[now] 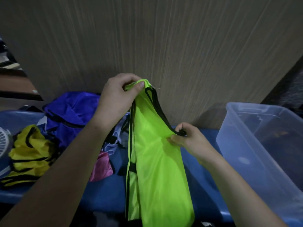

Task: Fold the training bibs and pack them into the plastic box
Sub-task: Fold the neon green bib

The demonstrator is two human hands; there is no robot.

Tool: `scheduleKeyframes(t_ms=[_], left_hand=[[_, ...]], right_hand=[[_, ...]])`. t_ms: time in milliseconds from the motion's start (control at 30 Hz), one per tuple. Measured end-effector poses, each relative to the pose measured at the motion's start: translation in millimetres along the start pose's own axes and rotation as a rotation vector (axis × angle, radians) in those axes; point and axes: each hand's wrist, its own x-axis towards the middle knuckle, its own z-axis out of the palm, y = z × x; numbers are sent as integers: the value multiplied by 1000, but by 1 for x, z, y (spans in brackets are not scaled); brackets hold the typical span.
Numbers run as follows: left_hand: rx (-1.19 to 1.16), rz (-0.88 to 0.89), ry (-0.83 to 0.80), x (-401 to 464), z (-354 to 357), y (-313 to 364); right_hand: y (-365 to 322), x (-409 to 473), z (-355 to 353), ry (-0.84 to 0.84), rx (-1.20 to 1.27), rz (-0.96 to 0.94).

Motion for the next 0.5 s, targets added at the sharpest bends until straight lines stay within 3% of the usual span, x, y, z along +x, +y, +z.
scheduleKeyframes(t_ms=[233,367,500], left_hand=[[11,136,-103,-4,13,-8],[-1,139,-280,-25,18,-12],[20,59,-313,-56,16,-15]], right_hand=[[15,21,3,59,-73,-172],[16,22,1,26,1,-102],[17,15,-11,28,-14,-65]])
